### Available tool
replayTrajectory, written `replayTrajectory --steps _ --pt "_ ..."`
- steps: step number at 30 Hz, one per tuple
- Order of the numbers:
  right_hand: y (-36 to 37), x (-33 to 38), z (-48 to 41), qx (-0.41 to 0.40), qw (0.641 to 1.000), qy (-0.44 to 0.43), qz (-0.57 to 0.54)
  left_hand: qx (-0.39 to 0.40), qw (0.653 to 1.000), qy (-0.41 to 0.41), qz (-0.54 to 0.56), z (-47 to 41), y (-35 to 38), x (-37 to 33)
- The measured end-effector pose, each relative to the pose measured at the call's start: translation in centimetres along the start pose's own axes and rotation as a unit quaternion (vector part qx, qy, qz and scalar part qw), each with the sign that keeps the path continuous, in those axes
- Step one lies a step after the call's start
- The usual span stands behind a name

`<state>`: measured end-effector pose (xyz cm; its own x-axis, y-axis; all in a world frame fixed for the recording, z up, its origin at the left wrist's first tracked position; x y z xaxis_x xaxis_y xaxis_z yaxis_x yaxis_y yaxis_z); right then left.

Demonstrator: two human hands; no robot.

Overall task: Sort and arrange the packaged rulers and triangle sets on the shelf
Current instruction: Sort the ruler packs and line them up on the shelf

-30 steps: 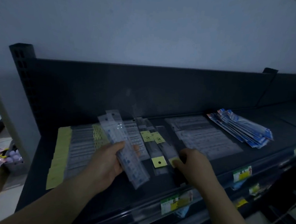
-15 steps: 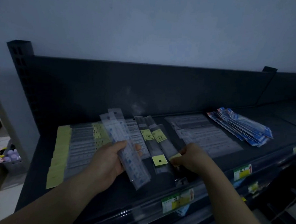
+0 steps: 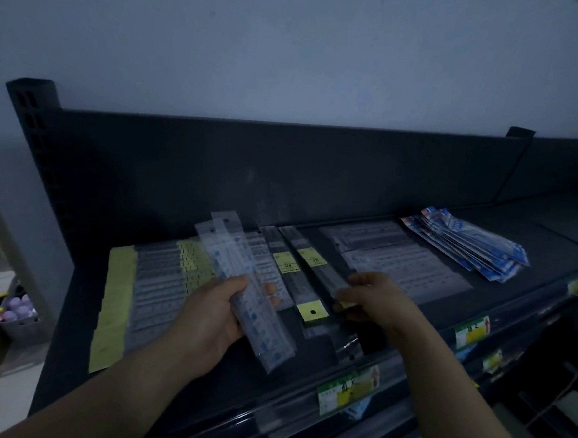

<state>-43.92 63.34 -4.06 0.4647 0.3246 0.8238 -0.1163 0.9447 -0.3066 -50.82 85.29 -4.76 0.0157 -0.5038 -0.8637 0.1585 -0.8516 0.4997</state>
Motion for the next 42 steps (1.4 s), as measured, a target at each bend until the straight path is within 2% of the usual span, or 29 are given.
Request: replayTrajectory --steps 4,8,13,16,18,20,21,23,27,29,31,33,36,38,40,42 --pt "0.3 0.3 -0.4 -0.027 0.997 0.027 -0.068 0.0 1.0 0.0 -0.004 0.1 0.0 -0.1" --pt "0.7 0.2 -0.4 -0.06 0.996 0.01 -0.072 -0.003 1.0 0.002 -0.005 0.3 0.1 -0.3" --pt "0.8 0.3 -0.2 -0.057 0.995 0.007 -0.079 -0.005 1.0 0.001 0.001 0.3 0.1 -0.4" --pt "0.6 0.6 -0.1 -0.058 0.988 -0.009 -0.142 -0.002 1.0 -0.005 0.007 0.4 0.2 -0.4" --pt "-0.2 0.7 0.1 -0.121 0.975 -0.039 -0.18 -0.004 1.0 -0.01 0.014 0.4 0.3 -0.4" --pt "-1.6 1.2 0.6 -0.191 0.959 -0.109 -0.178 -0.006 1.0 -0.017 0.016 0.4 0.3 -0.3" --pt "-2.2 1.7 1.1 -0.195 0.951 -0.151 -0.185 -0.009 1.0 -0.021 0.017 0.4 0.3 -0.3" --pt "-3.4 2.6 1.9 -0.141 0.95 -0.207 -0.187 -0.013 0.999 -0.032 0.016 0.3 0.1 -0.4" --pt "-4.6 3.3 2.8 0.044 0.981 -0.181 -0.055 0.018 0.998 -0.061 -0.01 0.0 -0.3 -0.9" --pt "-3.8 3.2 2.5 0.1 0.981 -0.166 0.025 0.055 0.994 -0.071 -0.067 0.1 -0.3 -0.9" --pt "-1.9 3.2 2.2 0.147 0.974 -0.168 0.028 0.104 0.984 -0.078 -0.119 0.6 0.2 -0.8" --pt "0.5 3.6 2.0 0.166 0.971 -0.175 0.007 0.146 0.979 -0.083 -0.118 1.1 0.9 -0.7" --pt "3.3 3.9 1.3 0.156 0.972 -0.167 -0.05 0.151 0.98 -0.091 -0.094 1.7 1.5 -0.9" --pt "3.8 3.5 0.3 0.086 0.98 -0.178 -0.038 0.107 0.987 -0.078 -0.09 1.6 1.3 -1.2" --pt "3.6 2.7 -0.7 -0.039 0.965 -0.219 0.135 0.064 0.995 -0.056 -0.061 1.1 0.9 -1.3" --pt "3.8 1.6 -1.3 -0.08 0.911 -0.229 0.333 0.027 0.998 -0.045 -0.021 0.7 0.4 -1.3"
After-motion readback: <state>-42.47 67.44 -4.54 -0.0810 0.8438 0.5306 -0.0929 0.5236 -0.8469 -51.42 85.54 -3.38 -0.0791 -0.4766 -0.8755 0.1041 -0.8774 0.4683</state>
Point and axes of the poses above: each hand's wrist, its own z-axis away from the middle knuckle, its own y-axis out of the palm, x = y × z, the point moved 3 cm from there along -z, towards the middle knuckle, and after that the axes turned 13 degrees about y, right-handed, at the moved point
